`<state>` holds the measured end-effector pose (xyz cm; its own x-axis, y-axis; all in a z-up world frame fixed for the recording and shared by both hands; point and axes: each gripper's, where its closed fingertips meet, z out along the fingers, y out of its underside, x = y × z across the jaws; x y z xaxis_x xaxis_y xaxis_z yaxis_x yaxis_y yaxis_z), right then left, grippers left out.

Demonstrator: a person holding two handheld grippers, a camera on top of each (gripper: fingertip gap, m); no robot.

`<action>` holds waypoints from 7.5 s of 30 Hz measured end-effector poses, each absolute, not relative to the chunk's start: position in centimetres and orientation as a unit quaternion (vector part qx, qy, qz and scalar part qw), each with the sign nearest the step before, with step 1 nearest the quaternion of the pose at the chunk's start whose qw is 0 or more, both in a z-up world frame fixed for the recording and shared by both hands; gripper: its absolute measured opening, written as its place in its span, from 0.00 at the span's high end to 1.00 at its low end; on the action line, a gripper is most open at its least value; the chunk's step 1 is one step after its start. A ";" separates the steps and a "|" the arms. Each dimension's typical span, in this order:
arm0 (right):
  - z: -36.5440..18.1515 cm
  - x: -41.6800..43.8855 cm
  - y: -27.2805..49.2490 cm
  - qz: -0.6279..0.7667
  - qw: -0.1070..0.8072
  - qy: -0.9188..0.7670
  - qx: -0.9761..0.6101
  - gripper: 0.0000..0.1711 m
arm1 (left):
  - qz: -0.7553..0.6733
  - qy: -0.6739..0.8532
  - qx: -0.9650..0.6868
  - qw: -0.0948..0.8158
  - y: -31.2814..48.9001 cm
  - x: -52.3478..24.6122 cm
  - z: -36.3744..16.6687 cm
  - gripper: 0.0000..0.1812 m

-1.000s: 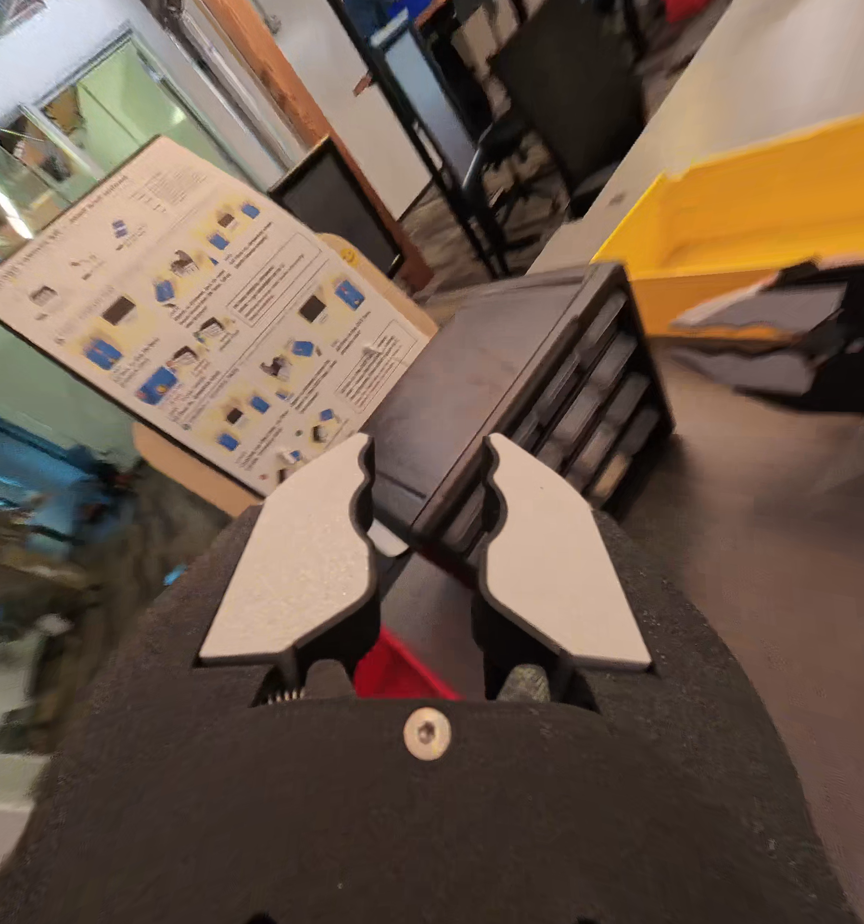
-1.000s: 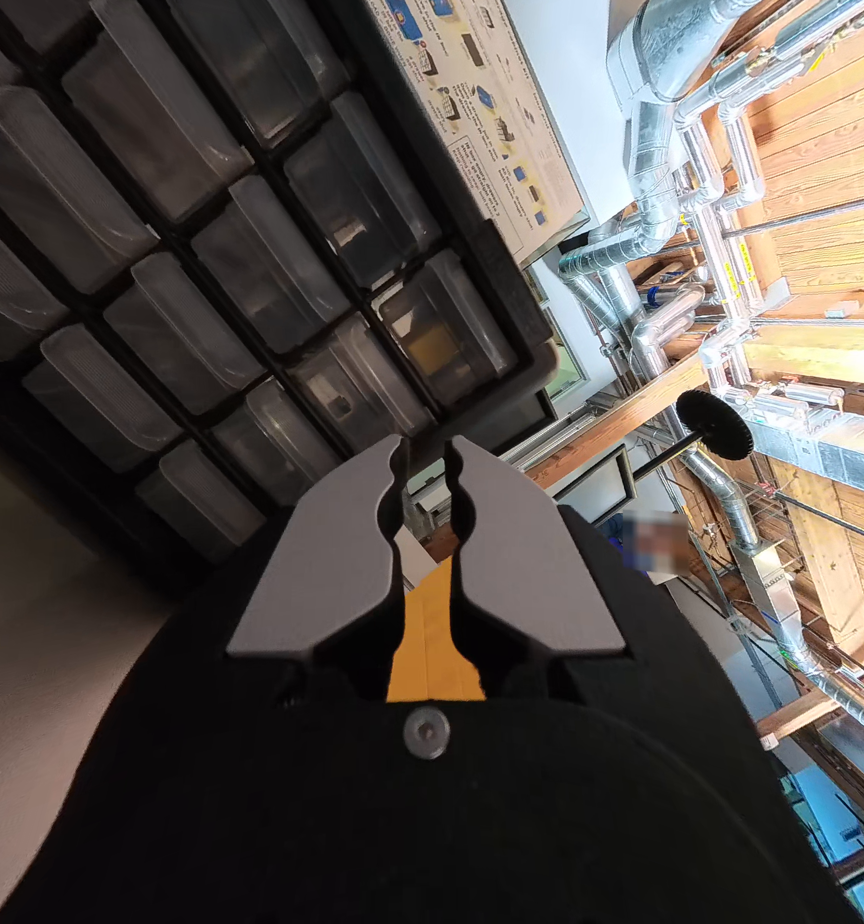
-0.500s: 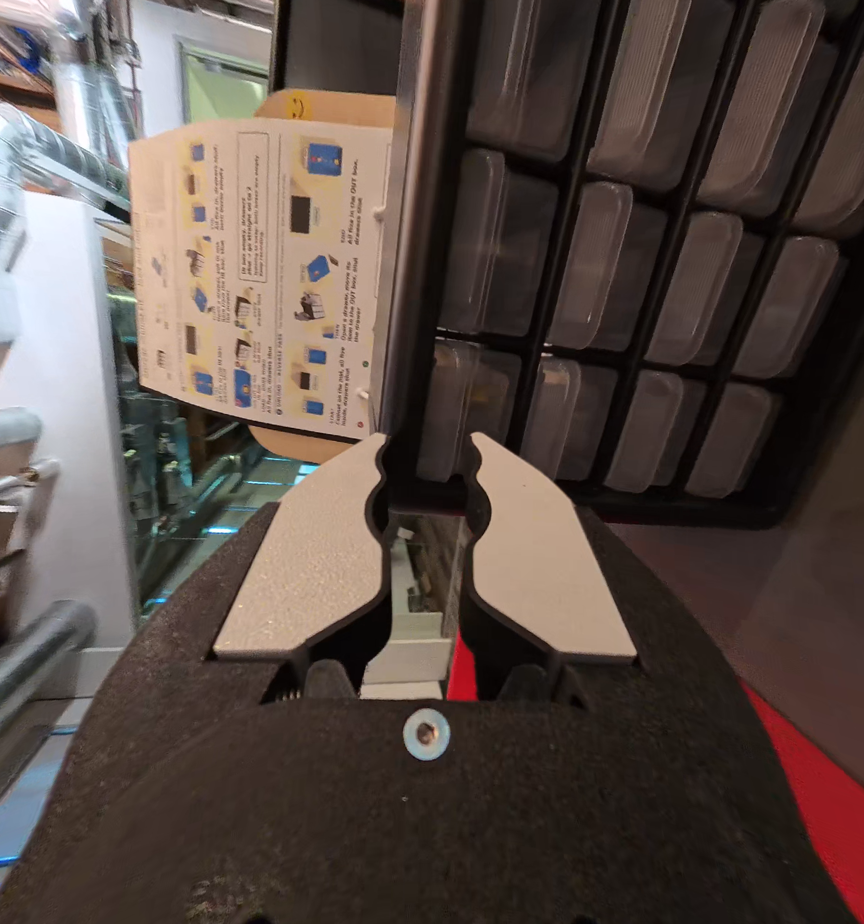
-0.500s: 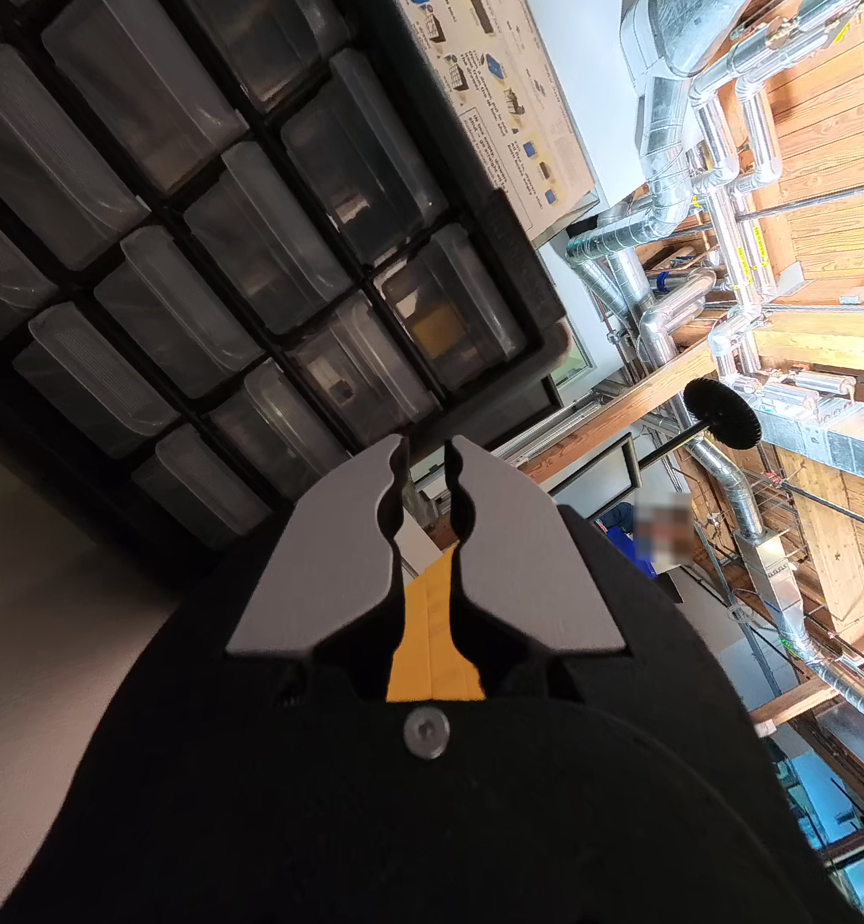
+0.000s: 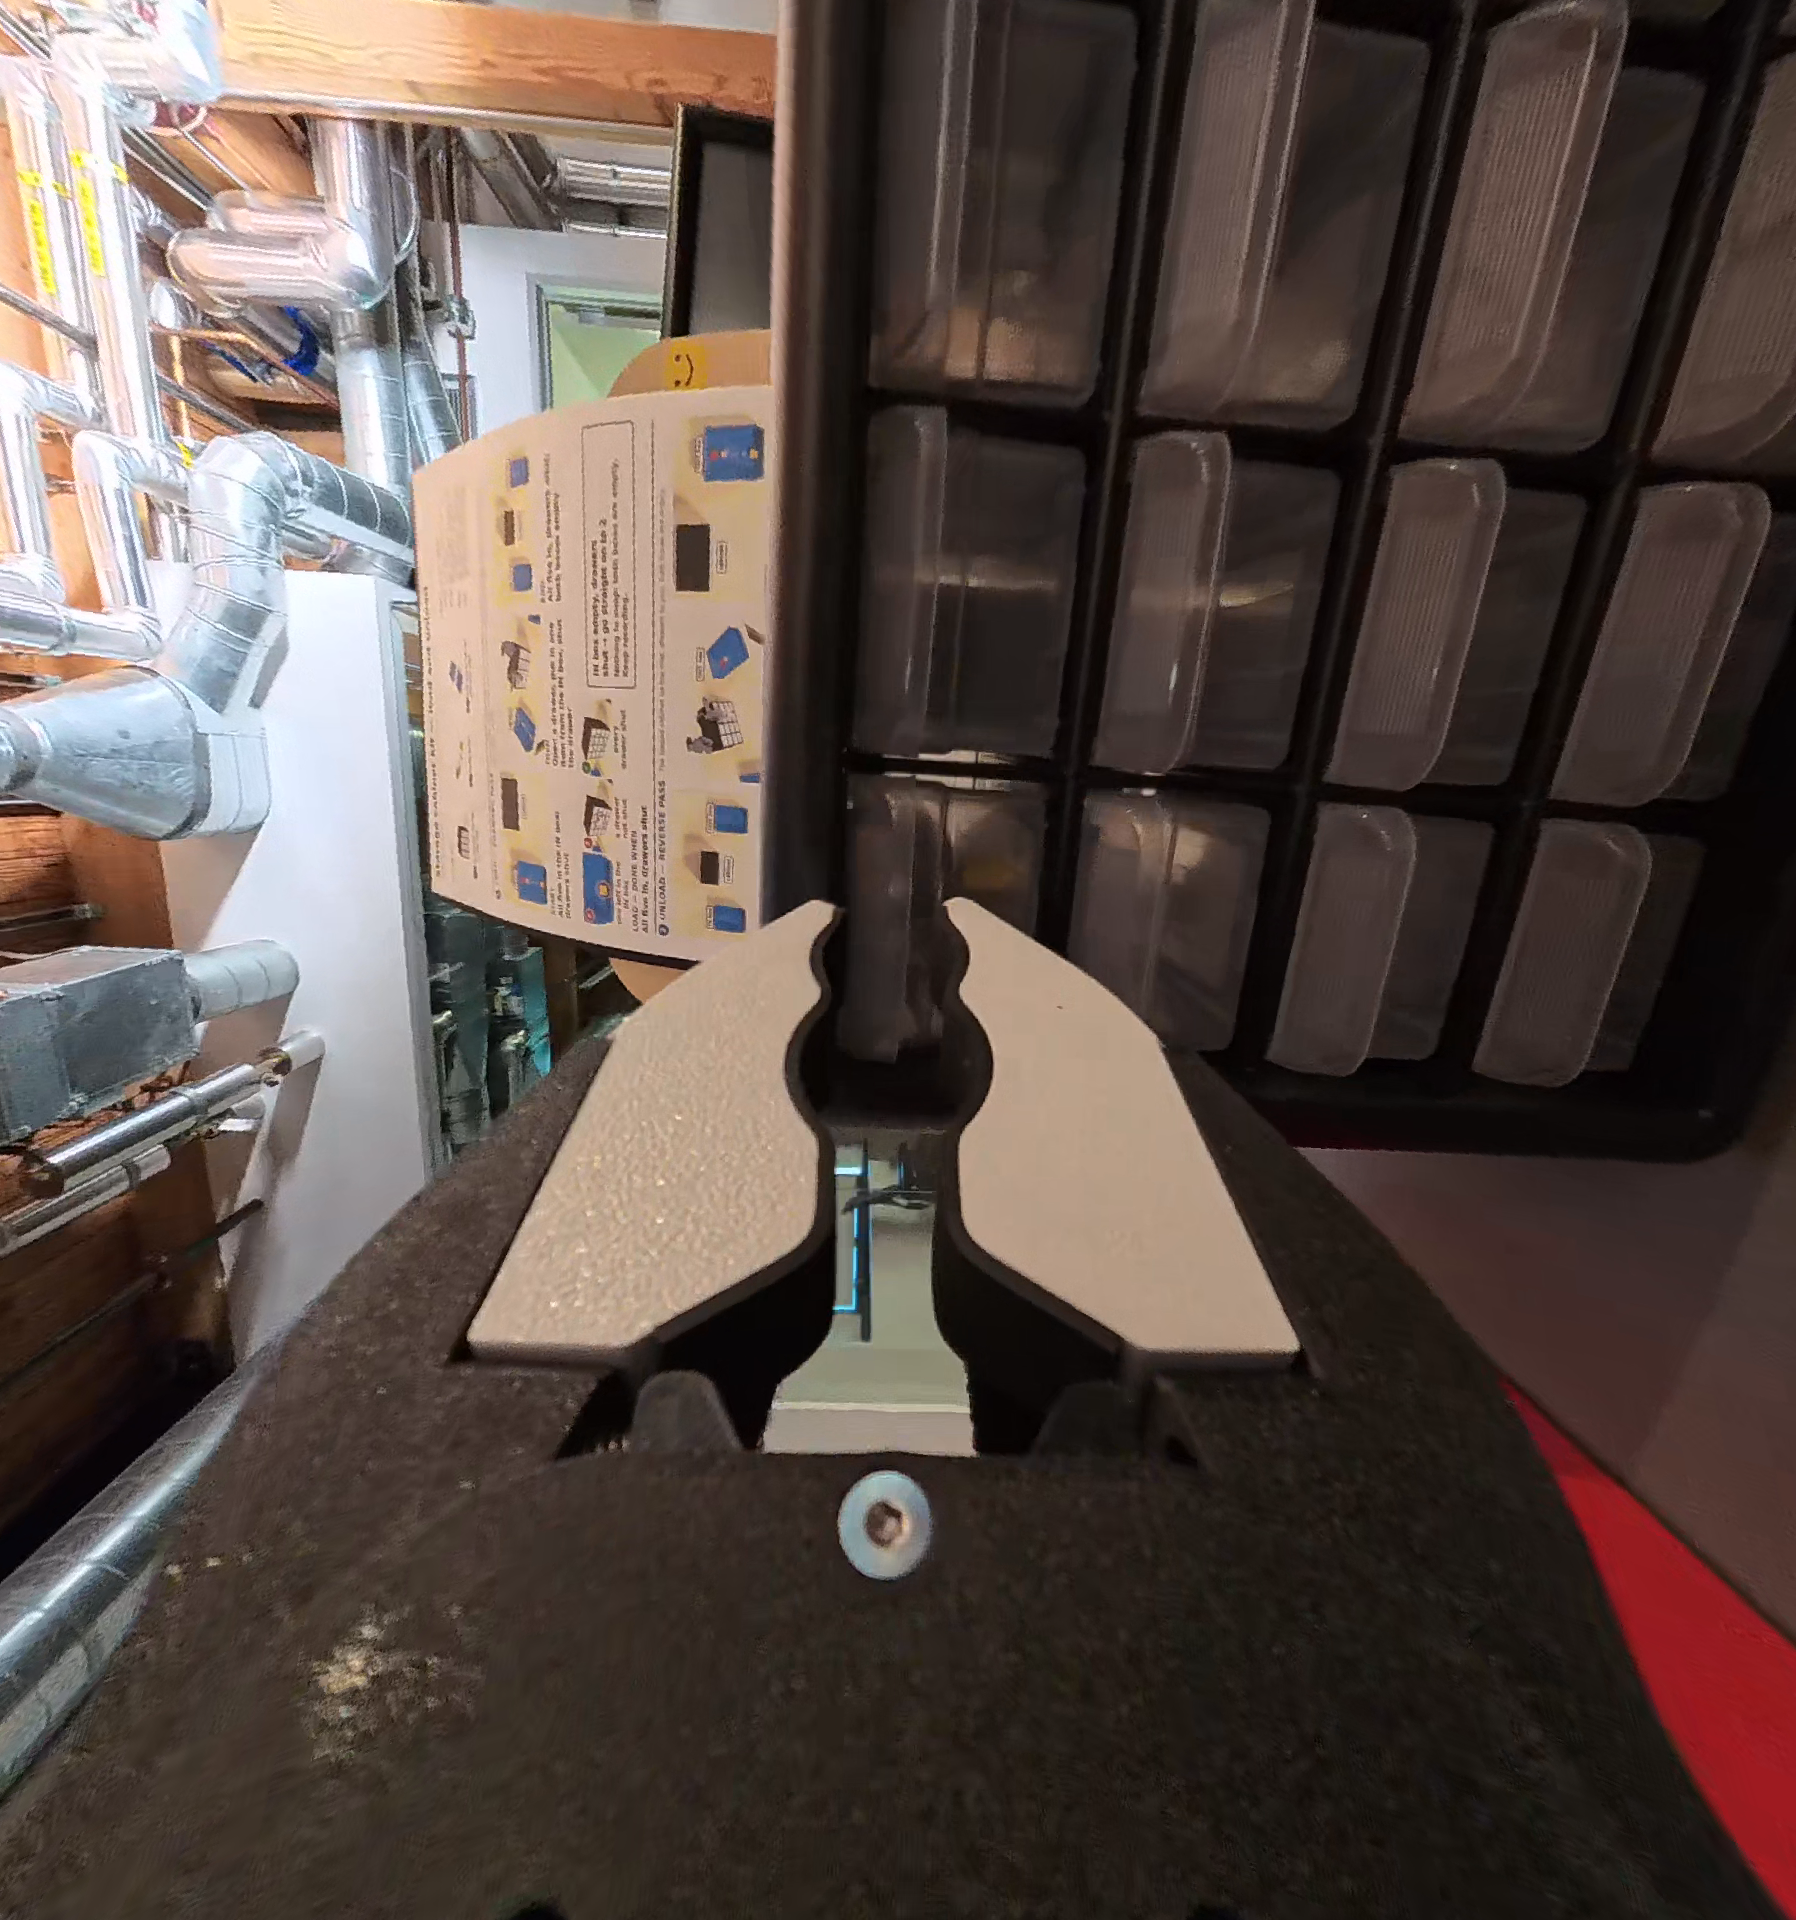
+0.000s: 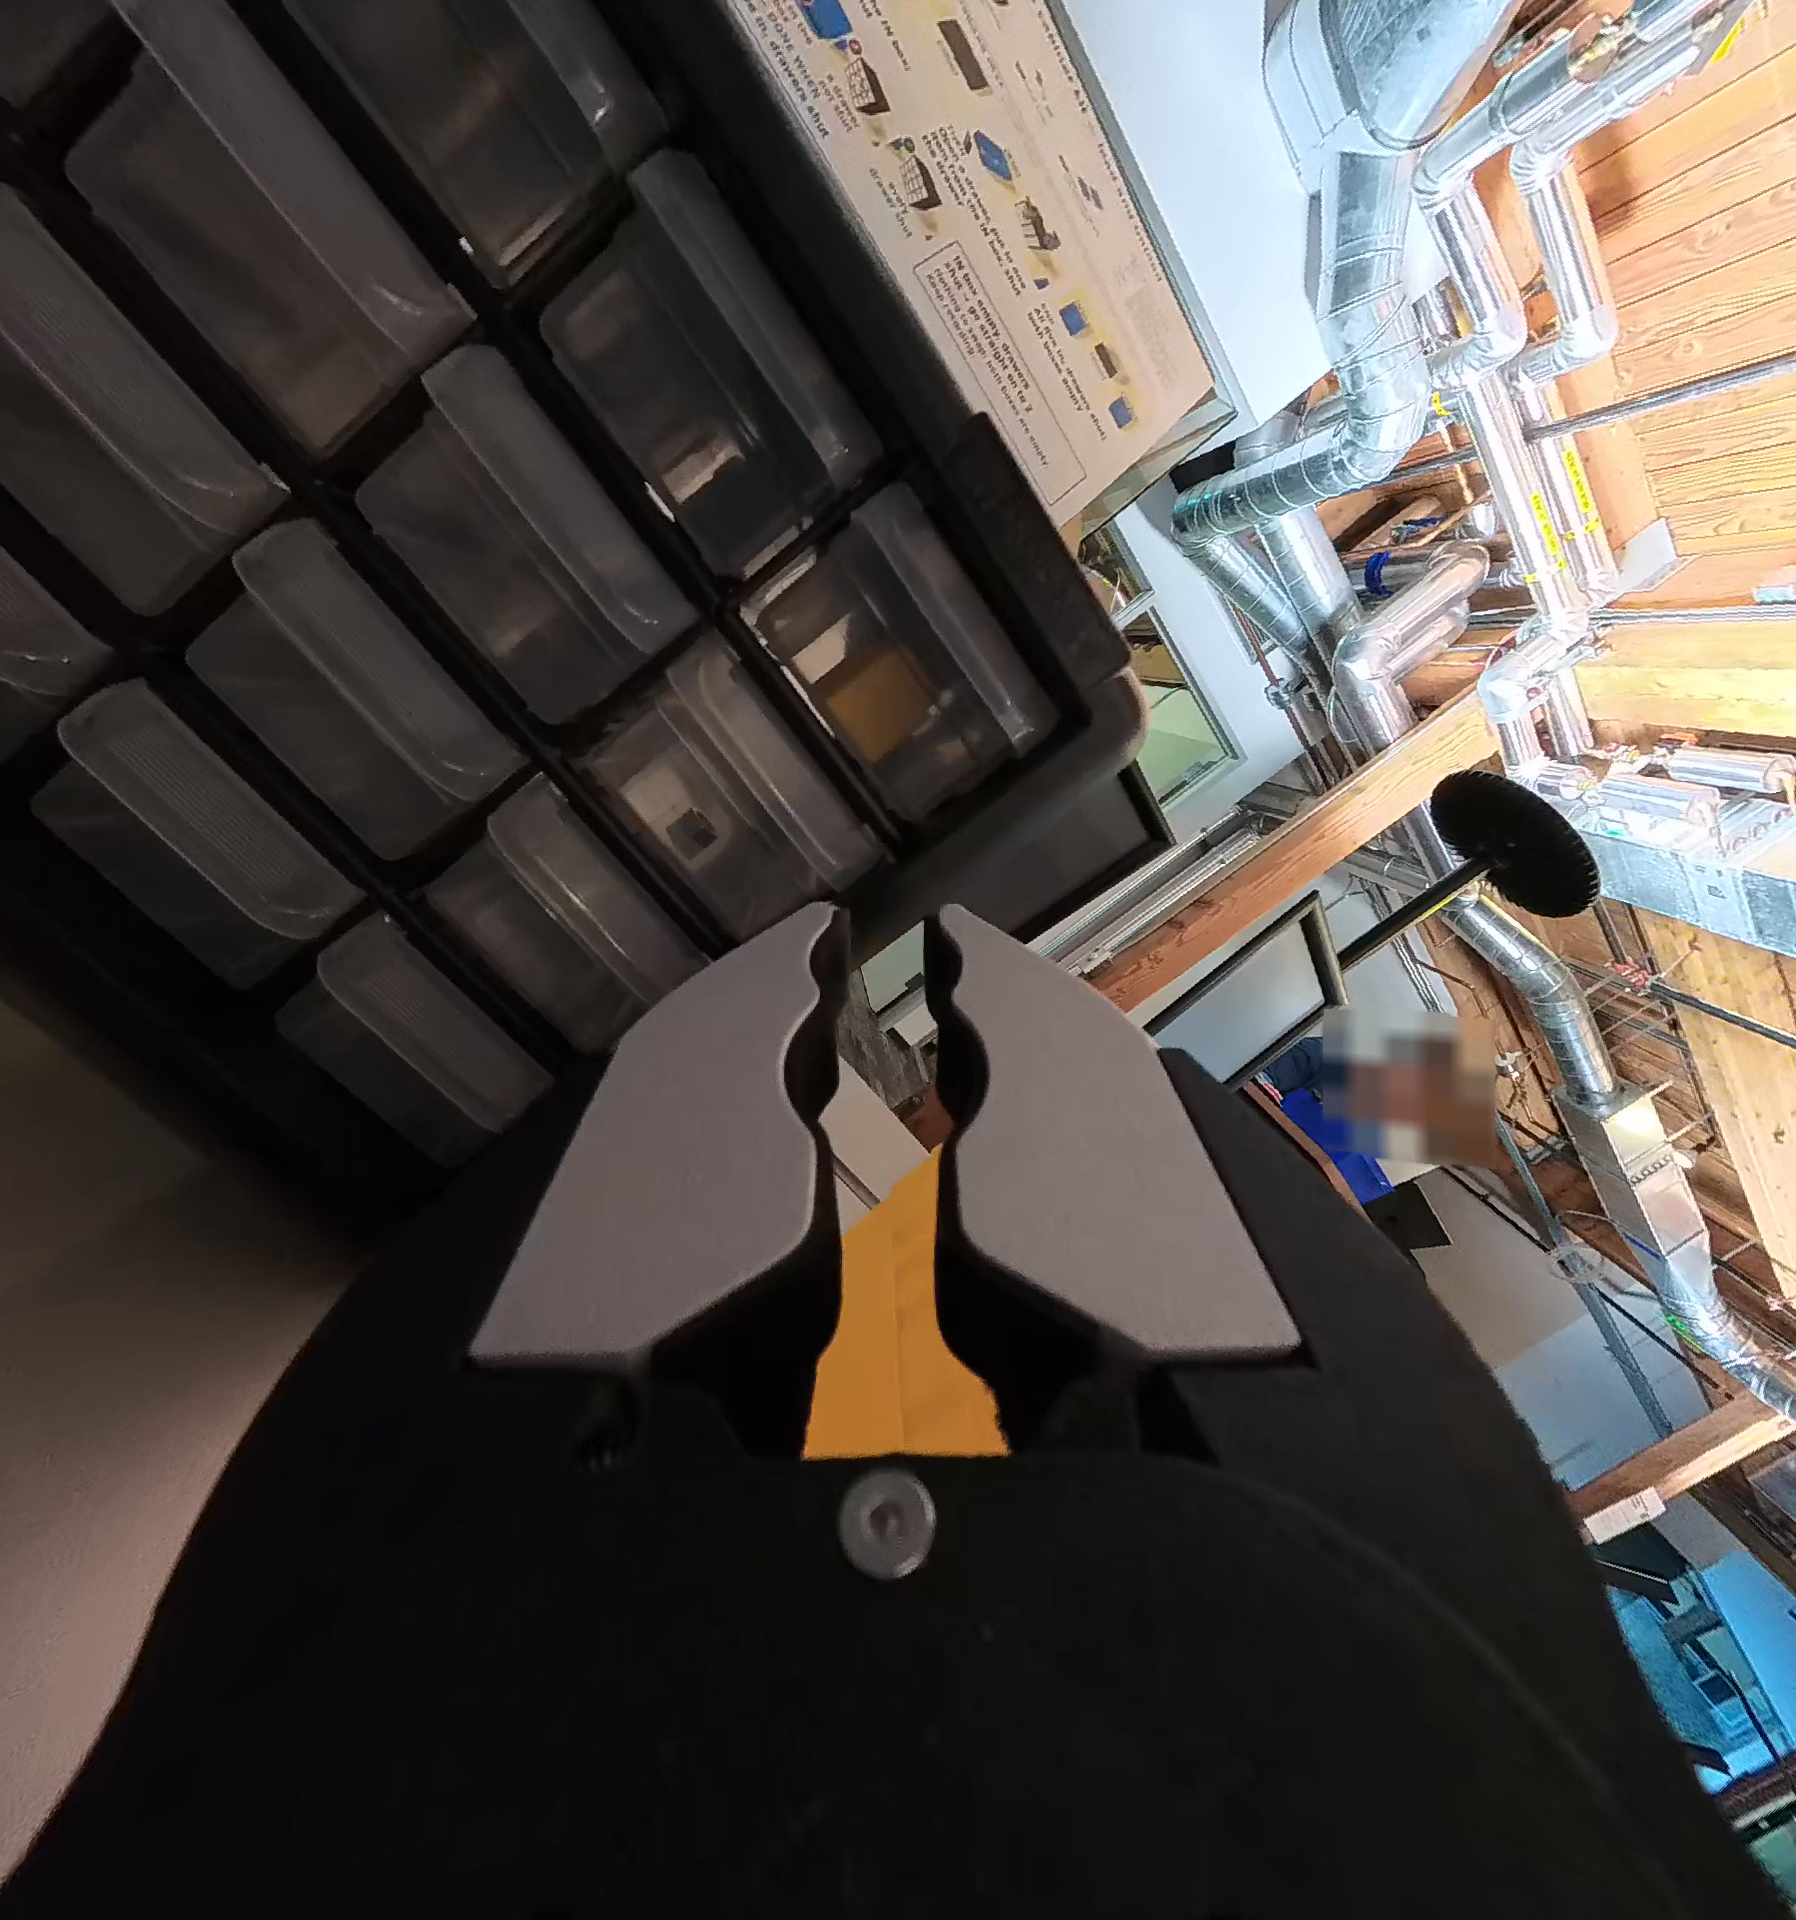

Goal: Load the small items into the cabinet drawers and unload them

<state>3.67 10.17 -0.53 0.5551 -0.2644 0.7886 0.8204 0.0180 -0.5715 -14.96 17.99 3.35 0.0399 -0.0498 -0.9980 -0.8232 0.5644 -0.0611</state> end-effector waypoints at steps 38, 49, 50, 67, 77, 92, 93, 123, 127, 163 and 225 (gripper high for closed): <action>-1.0 3.5 10.4 -0.408 0.656 -0.261 -0.580 0.92 | 0.377 0.522 -0.275 0.714 13.9 -15.9 3.9 0.94; -1.4 3.5 10.6 -0.403 0.648 -0.262 -0.591 0.92 | 0.397 0.519 -0.279 0.704 15.0 -16.5 3.7 0.97; -1.4 3.5 10.6 -0.403 0.647 -0.262 -0.591 0.92 | 0.398 0.519 -0.278 0.703 15.0 -16.5 3.7 0.97; -2.0 3.6 10.9 -0.398 0.640 -0.265 -0.602 0.92 | 0.380 0.525 -0.275 0.710 12.1 -17.1 3.7 0.97; -2.2 3.6 11.0 -0.397 0.634 -0.265 -0.608 0.92 | 0.367 0.525 -0.276 0.716 11.7 -17.4 3.7 0.97; 7.9 -14.3 9.4 0.056 0.549 -0.515 -0.656 0.90 | 0.361 0.530 -0.264 0.720 10.6 -17.5 3.8 0.97; 8.3 -15.2 10.0 0.055 0.515 -0.543 -0.661 0.89 | 0.361 0.531 -0.264 0.720 10.6 -17.5 3.8 0.97; 0.6 -17.4 14.3 -0.079 0.008 -0.727 -0.682 0.93 | 0.352 0.542 -0.271 0.714 10.5 -17.8 3.5 0.96; 3.2 -18.4 14.5 -0.040 0.112 -0.725 -0.679 0.93 | 0.351 0.539 -0.270 0.716 10.5 -17.8 3.5 0.96; -14.1 31.1 15.5 -0.131 0.281 -0.032 -0.950 0.93 | 0.420 0.514 -0.344 0.664 19.0 -15.1 3.6 0.97; 3.2 10.2 9.2 -0.071 0.406 -0.328 -0.850 0.83 | 0.320 0.592 -0.236 0.701 10.6 0.3 -1.3 0.96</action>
<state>10.19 9.17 3.24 0.7752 0.4994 0.3870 0.6150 -0.4563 -0.6431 0.32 10.57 -1.28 0.0948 0.1693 -0.9810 -0.7284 0.6835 0.0475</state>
